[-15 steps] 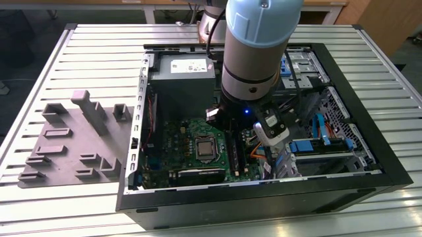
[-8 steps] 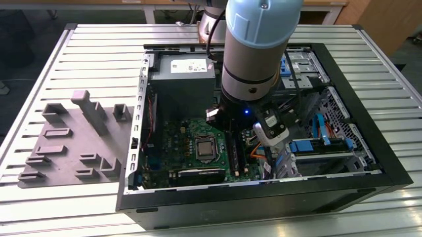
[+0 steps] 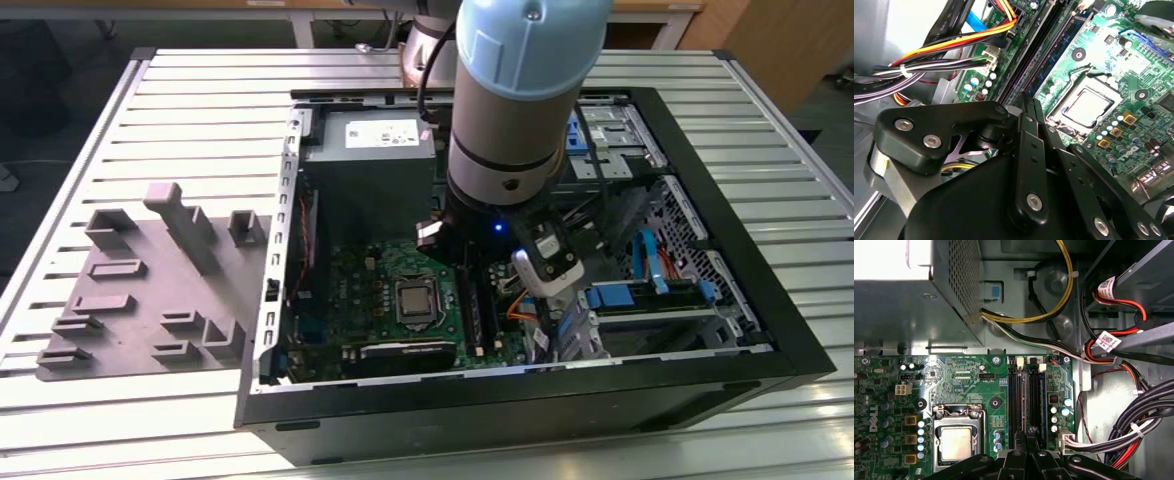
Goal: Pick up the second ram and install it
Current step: 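Insert the second ram into the second slot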
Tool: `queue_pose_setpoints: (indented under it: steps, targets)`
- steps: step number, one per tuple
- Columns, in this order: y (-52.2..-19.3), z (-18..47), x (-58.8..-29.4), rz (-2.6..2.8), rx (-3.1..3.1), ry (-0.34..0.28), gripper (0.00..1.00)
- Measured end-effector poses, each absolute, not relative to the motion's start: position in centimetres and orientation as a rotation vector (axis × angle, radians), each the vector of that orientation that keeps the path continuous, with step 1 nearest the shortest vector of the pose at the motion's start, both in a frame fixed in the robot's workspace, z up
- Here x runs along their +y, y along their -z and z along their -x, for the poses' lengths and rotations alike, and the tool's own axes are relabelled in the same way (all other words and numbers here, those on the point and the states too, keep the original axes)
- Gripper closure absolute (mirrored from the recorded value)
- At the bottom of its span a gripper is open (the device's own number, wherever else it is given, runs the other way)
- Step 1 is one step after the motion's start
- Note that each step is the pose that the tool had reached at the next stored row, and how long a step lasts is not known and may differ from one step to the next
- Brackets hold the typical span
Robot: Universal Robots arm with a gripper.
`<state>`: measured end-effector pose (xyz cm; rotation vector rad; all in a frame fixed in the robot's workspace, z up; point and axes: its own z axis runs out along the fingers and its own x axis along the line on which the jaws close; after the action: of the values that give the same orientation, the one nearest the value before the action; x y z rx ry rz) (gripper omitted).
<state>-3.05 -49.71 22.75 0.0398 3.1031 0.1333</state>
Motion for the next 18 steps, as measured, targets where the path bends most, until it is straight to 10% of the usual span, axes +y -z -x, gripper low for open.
queue_pose_setpoints:
  steps: [18]
  targets:
    - [-22.48,3.05,-49.66,-0.04,3.103,-0.127,0.89]
